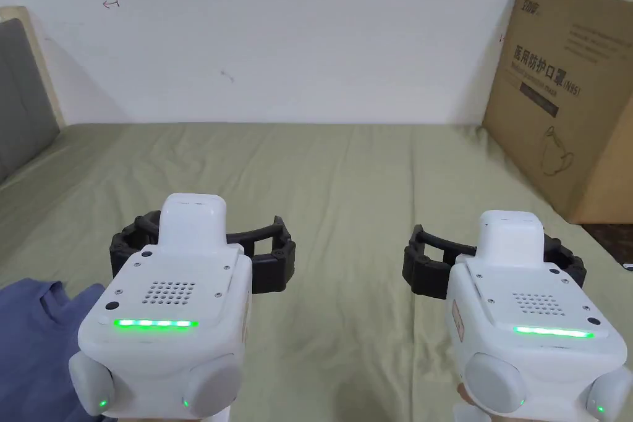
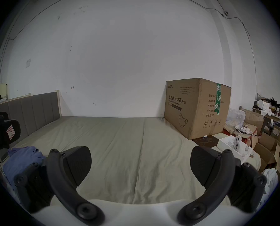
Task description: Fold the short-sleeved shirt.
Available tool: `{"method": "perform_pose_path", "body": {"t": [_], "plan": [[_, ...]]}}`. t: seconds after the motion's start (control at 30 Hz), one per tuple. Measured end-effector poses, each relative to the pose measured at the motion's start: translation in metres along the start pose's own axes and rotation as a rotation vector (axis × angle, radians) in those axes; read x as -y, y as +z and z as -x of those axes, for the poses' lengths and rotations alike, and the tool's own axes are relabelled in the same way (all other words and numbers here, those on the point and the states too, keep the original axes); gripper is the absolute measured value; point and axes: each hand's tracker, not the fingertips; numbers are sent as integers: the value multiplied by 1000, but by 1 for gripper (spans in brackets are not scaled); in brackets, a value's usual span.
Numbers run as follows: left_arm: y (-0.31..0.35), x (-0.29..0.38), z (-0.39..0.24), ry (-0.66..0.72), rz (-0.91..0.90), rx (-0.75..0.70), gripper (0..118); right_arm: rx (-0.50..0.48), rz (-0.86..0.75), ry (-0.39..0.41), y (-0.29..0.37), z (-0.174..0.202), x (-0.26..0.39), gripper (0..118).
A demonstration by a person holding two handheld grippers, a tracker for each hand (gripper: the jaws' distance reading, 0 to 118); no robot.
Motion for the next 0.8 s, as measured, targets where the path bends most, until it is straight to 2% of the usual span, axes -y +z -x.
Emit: {"method": "perform_pose_path", "body": {"t": [0.1,0.17,0.23,0.27,0.3,0.33,0.4,0.43,0.5,0.53,0.57,0.6,0.67,0.73,0.8], "plan": [[-1,-2,5,79,-1,32,118,5,-21,21,0,5,-10,118],[-2,-2,15,215,-8,66,118,42,-68,131,2,17,-20,118],[-7,5,31,455,-13,99,118,66,-132,304,4,33,-27,118],[-10,12,40,595,5,91,118,70,-170,418,6,43,-29,118],[-13,23,50,752,25,97,118,99,-201,570,7,56,-29,118],[-14,34,56,861,36,105,118,132,-231,712,7,67,-26,118],[-15,62,64,1075,24,112,118,190,-323,1063,6,90,-6,118],[-14,72,66,1117,49,101,118,198,-371,1195,5,97,6,118],[-15,90,70,1211,80,76,118,143,-401,1421,3,105,30,118],[-14,93,71,1226,91,62,118,114,-398,1458,2,108,39,118],[-14,95,69,1240,79,50,118,92,-371,1470,-1,111,47,118],[-15,93,70,1232,82,42,118,68,-338,1449,-2,113,51,118],[-17,83,72,1158,64,19,118,37,-240,1310,-3,110,44,118],[-18,61,66,1002,35,-3,118,2,-176,1084,-3,105,29,118],[-21,32,52,719,54,-48,118,-10,-104,795,-6,89,5,118]]}}
